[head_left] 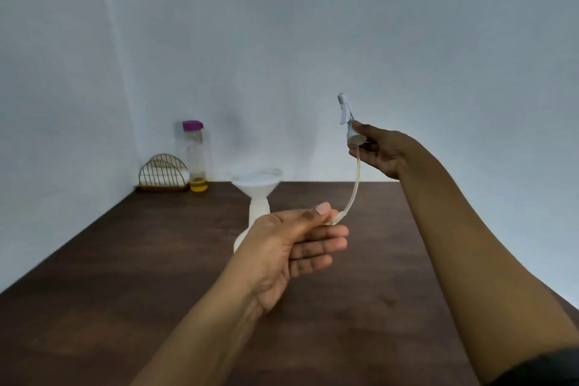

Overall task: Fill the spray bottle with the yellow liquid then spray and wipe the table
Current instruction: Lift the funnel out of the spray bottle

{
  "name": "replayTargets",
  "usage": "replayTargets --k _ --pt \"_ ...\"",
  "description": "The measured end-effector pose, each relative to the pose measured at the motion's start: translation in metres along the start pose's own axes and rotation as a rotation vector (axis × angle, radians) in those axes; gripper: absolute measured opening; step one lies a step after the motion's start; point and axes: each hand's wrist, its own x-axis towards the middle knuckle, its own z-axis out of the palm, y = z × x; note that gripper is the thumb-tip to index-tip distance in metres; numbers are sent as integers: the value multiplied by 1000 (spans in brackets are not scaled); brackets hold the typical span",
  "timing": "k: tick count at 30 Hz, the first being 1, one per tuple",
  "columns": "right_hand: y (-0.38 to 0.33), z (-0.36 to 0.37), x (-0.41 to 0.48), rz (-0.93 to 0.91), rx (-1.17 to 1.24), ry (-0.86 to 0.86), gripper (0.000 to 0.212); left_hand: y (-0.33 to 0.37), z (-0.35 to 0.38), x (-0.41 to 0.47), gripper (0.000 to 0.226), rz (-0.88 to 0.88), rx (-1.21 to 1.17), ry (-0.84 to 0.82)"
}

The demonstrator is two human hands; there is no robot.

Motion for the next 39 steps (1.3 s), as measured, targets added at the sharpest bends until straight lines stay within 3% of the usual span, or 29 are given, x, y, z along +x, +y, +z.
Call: replayTargets --k 4,7,13,17,20,23,24,26,28,29,31,33,36,39 --pt "-2 21 2 21 -119 -31 16 10 -13 -7 26 1 8 63" --pt "38 10 10 76 -410 79 18 -11 -25 -7 17 -146 -33 105" --pt "112 -22 10 287 -1025 165 26 -53 -46 3 28 -398 -158 130" --pt "131 -21 10 330 -1173 171 29 -65 -51 3 23 -424 -67 102" --pt "132 -14 6 313 -1356 173 39 -68 -53 1 20 -407 36 66" --pt "121 4 3 80 -1617 213 42 -67 -58 0 23 -373 101 48" --pt "116 12 2 -37 -1563 189 40 -66 -60 -1 24 -364 119 48" --pt "101 29 -1 -193 -1149 7 33 -63 -63 -2 29 -345 158 61" --pt "85 47 -14 -159 -661 -328 39 -59 -67 -4 33 -328 195 77" --pt "79 54 -20 -129 -545 -454 51 -56 -68 -5 34 -321 216 84" --pt "73 67 -26 -117 -511 -608 72 -51 -69 -6 31 -289 269 117" --pt "74 79 -27 -159 -578 -628 82 -48 -75 -4 25 -184 332 233" --pt "76 90 -26 -196 -601 -559 80 -44 -90 8 20 166 502 545" --pt "75 89 -24 -223 -662 -515 76 -39 -103 30 43 389 730 647"
